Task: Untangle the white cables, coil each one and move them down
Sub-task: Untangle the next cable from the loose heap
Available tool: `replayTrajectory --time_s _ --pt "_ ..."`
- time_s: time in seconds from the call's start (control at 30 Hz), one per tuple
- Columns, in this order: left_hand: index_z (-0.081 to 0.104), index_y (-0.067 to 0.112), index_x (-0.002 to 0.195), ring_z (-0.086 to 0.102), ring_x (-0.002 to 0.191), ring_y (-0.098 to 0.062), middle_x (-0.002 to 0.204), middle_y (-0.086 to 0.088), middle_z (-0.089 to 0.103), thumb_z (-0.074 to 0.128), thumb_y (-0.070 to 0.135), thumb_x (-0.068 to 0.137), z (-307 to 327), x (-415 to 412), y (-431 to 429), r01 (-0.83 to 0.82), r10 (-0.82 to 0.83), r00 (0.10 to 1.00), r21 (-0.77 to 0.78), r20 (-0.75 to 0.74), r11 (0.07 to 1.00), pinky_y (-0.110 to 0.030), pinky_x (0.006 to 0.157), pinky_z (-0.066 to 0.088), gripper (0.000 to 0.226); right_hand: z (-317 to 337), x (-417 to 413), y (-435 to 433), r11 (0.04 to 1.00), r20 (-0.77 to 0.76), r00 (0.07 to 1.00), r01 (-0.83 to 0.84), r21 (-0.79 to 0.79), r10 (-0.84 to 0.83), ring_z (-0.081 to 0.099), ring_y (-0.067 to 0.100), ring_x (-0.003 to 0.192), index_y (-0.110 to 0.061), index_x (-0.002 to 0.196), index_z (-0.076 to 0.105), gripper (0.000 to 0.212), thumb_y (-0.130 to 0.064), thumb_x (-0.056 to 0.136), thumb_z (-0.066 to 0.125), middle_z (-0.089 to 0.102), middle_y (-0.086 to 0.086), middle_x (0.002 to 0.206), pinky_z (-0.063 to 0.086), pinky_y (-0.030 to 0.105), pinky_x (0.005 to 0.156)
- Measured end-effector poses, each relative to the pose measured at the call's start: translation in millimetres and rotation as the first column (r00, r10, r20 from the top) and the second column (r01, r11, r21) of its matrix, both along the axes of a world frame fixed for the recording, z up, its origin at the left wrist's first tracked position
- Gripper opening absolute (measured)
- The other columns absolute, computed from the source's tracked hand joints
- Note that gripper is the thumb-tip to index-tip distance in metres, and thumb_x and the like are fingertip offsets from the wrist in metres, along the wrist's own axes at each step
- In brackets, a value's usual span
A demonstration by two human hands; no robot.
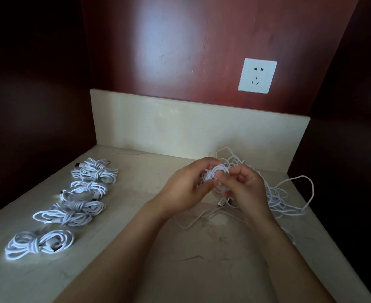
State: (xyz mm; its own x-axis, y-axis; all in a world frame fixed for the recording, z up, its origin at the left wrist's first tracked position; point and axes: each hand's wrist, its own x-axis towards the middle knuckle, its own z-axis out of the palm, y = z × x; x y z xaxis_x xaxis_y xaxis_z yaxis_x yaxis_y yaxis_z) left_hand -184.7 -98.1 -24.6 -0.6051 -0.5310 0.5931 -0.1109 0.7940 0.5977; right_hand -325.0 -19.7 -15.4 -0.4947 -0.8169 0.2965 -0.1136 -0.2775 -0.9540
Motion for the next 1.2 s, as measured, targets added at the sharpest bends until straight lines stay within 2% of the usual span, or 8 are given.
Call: replayTrajectory --time_s 0.1,0.23,0.37,0.57,0.63,0.73,0.97,1.2 --pt "0.054 0.027 0.125 0.059 0.11 -0.007 0.122 0.015 0.061 0.054 0.025 0.097 1.3 -3.2 3.3 -0.007 0.007 0.998 -0.014 -0.054 1.0 -0.037 0.091 0.05 0.028 1.6 4.6 1.0 0.996 -0.119 0.992 0.031 -0.085 -0.041 0.051 0.017 0.054 0.006 0.08 0.057 0.02 -0.009 0.089 0.069 0.058 0.012 0.061 0.045 0.026 0.049" --pt "0.052 0.033 0.12 0.061 0.099 -0.007 0.113 0.017 0.062 0.046 0.033 0.101 6.0 -3.3 6.6 -0.005 0.012 0.991 0.058 -0.131 0.998 -0.039 0.088 0.051 0.021 7.3 9.1 3.5 0.997 -0.2 0.98 -0.026 -0.067 0.012 0.059 0.012 0.064 -0.002 0.087 0.063 0.016 -0.016 0.091 0.066 0.063 0.012 0.07 0.049 0.027 0.049" --pt "0.056 0.033 0.116 0.059 0.083 -0.004 0.098 0.022 0.062 0.045 0.031 0.101 7.1 -2.1 6.8 -0.007 0.01 0.998 0.045 -0.069 0.999 -0.038 0.08 0.052 0.019 6.1 10.6 2.5 0.995 -0.119 0.989 -0.089 0.041 0.094 0.056 0.013 0.056 -0.003 0.1 0.059 0.025 -0.027 0.094 0.061 0.06 -0.003 0.06 0.043 0.028 0.043" --pt "0.053 0.039 0.123 0.063 0.09 -0.005 0.104 0.018 0.066 0.047 0.035 0.099 6.7 2.6 4.7 -0.045 0.045 0.999 -0.012 0.029 0.999 -0.035 0.081 0.052 0.025 4.7 10.7 1.3 0.989 0.068 0.991 -0.12 0.09 0.114 0.046 0.015 0.044 -0.004 0.104 0.058 0.03 -0.033 0.097 0.055 0.054 0.002 0.055 0.031 0.023 0.039" --pt "0.043 0.04 0.132 0.061 0.083 -0.004 0.103 0.017 0.066 0.051 0.037 0.098 8.4 3.3 6.8 -0.05 0.051 0.996 -0.008 0.08 0.999 -0.031 0.077 0.051 0.036 4.0 10.2 0.8 0.981 0.096 0.985 -0.155 0.114 0.144 0.045 0.017 0.044 -0.007 0.101 0.062 0.03 -0.036 0.098 0.054 0.052 0.006 0.055 0.029 0.023 0.041" --pt "0.033 0.035 0.139 0.056 0.07 -0.003 0.096 0.015 0.065 0.057 0.037 0.096 11.9 4.0 6.9 -0.044 0.033 0.988 0.069 0.153 0.997 -0.03 0.069 0.046 0.049 2.7 8.6 0.8 0.984 0.091 0.986 -0.15 0.099 0.141 0.044 0.017 0.043 -0.01 0.091 0.064 0.019 -0.024 0.098 0.055 0.052 0.01 0.058 0.031 0.023 0.039" --pt "0.065 0.033 0.1 0.057 0.077 -0.001 0.091 0.015 0.064 0.066 0.054 0.085 9.5 40.5 5.3 -0.237 0.227 0.943 0.012 0.244 0.971 -0.032 0.076 0.051 0.026 0.1 24.0 3.4 0.97 -0.058 0.971 -0.229 0.081 0.234 0.06 0.015 0.053 -0.006 0.092 0.06 0.007 -0.009 0.097 0.056 0.065 0.005 0.069 0.044 0.023 0.039" --pt "0.066 0.036 0.112 0.059 0.094 -0.004 0.1 0.012 0.059 0.062 0.052 0.086 10.4 117.6 -9.6 -0.118 0.144 0.924 -0.096 0.355 0.988 -0.033 0.084 0.05 0.031 -13.2 55.7 -13.2 0.922 -0.28 0.879 -0.365 0.129 0.387 0.069 0.015 0.062 -0.014 0.085 0.064 0.013 -0.002 0.088 0.069 0.071 0.011 0.086 0.052 0.028 0.047"
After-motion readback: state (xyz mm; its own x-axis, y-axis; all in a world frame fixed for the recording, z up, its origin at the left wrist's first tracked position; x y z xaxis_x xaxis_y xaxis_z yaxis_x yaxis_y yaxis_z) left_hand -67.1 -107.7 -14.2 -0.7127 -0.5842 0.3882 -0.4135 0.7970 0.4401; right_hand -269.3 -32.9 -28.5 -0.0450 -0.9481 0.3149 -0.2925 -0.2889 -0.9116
